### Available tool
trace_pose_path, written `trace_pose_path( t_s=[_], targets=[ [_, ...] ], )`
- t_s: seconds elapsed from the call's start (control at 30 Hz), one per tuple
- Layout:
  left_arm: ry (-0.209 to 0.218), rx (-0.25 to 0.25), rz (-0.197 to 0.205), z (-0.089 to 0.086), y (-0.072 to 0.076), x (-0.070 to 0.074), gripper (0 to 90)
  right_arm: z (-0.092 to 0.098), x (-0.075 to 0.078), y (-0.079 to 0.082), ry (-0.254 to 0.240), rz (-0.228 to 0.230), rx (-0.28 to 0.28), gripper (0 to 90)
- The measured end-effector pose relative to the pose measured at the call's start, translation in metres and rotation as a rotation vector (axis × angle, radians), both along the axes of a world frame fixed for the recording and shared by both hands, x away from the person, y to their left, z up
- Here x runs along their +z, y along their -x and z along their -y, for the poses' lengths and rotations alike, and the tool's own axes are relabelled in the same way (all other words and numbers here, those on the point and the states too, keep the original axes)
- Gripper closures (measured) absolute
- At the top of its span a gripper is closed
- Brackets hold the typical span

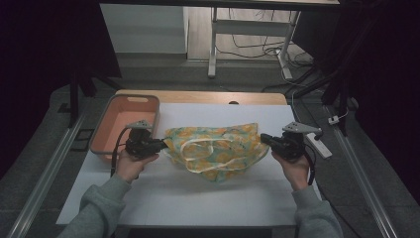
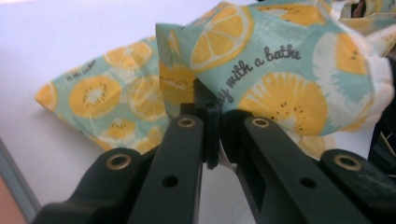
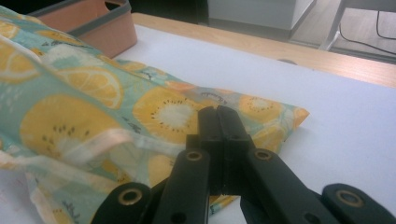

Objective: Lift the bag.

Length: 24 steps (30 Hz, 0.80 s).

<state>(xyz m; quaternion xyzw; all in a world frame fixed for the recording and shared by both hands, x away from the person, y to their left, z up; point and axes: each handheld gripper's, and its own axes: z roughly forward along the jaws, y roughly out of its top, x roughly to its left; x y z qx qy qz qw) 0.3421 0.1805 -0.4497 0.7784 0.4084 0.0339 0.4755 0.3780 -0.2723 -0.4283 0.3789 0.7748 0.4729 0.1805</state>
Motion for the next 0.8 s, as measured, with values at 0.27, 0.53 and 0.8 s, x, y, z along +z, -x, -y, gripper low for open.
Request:
trace_pose_path(
  t_s=[0.27, 0.53, 0.8],
  targets=[
    [-0.033, 0.003, 0.009, 0.0, 0.008, -0.009, 74.3, -0.002, -0.013, -0.002, 0.01, -0.035, 0.026, 89.0],
    [-0.071, 0.026, 0.109, -0.011, 0.031, 0.003, 28.4, -0.002, -0.003, 0.016, -0.035, 0.042, 0.061, 44.9],
    [-0.079, 0.004, 0.112, -0.038, 0.063, -0.007, 18.1, 0.017, -0.015, 0.038, -0.052, 0.021, 0.097, 41.3]
  ],
)
